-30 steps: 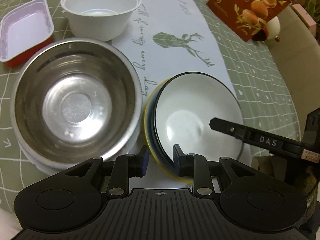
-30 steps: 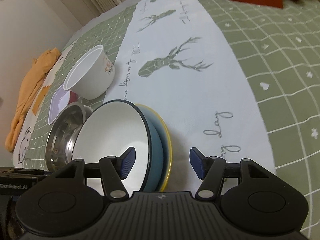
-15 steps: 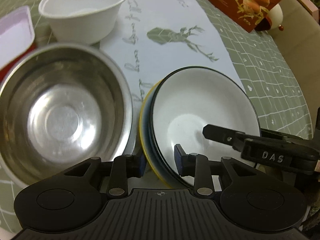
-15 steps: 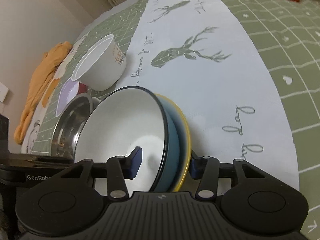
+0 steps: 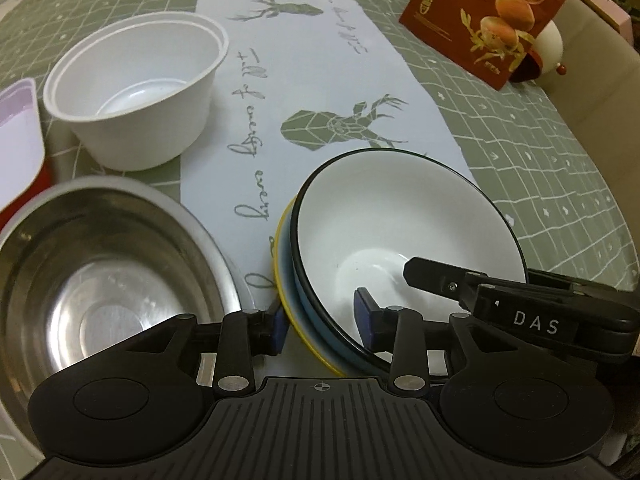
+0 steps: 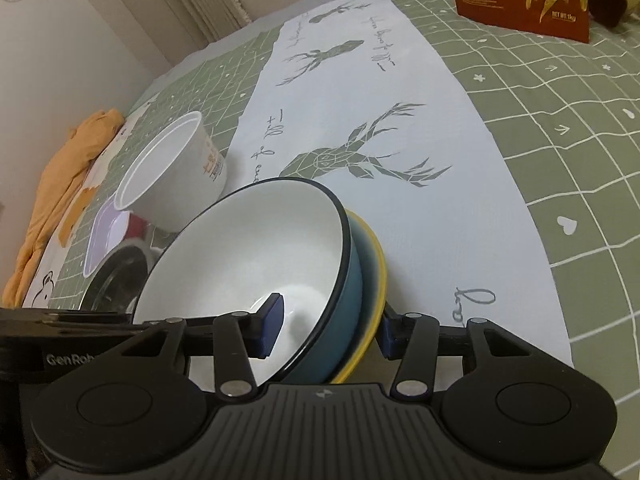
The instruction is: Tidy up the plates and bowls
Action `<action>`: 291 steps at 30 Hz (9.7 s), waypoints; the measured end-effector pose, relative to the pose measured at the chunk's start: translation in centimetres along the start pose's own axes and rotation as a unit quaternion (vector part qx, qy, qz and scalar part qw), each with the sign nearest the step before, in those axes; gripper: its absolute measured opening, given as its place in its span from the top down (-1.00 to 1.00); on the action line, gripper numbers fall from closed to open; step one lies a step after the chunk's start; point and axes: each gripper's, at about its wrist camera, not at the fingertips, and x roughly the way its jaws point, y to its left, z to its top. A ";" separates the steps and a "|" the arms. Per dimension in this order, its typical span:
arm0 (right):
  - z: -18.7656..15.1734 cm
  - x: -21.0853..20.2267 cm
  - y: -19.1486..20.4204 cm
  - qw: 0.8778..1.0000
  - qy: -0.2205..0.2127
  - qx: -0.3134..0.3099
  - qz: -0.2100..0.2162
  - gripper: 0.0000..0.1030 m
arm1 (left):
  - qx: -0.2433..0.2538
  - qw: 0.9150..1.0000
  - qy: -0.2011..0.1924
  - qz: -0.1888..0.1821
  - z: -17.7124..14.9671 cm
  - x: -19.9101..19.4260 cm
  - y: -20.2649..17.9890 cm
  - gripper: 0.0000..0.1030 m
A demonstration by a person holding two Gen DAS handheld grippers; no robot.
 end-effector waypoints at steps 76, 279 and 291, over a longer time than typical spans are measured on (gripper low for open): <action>11.0 8.5 19.7 0.989 0.024 0.008 -0.143 0.25 | -0.122 0.961 -0.214 -0.125 7.7 -6.3 17.8 0.48; -2.4 -1.1 -3.8 0.993 0.027 0.082 0.082 -0.30 | -0.038 0.996 0.077 -0.006 0.0 -0.9 -3.0 0.12; -2.4 -1.3 -4.3 0.994 0.029 0.073 0.079 -0.29 | -0.001 0.997 0.075 0.023 0.6 -0.8 -4.6 0.10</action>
